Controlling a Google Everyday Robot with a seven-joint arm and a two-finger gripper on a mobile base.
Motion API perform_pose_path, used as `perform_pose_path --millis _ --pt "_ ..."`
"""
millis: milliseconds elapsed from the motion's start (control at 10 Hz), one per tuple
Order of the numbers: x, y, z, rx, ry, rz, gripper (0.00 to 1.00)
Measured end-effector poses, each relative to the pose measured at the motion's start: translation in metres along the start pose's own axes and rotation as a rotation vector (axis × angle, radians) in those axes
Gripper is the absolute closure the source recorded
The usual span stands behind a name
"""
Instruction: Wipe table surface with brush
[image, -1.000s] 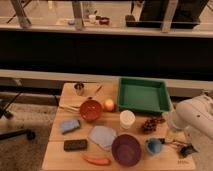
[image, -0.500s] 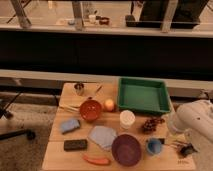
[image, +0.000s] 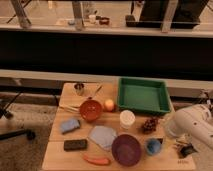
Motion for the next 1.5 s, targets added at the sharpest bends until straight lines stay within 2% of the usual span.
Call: perform_pose_path --millis 400,800,1500 --pt "-0.004 0.014 0.013 -0.020 -0.010 -0.006 0.20" --pt "-0.009 0.016 0.021 -0.031 -0.011 -0.007 0.20" --pt "-0.008 0.003 -0.016 0.006 -0.036 -0.008 0.20"
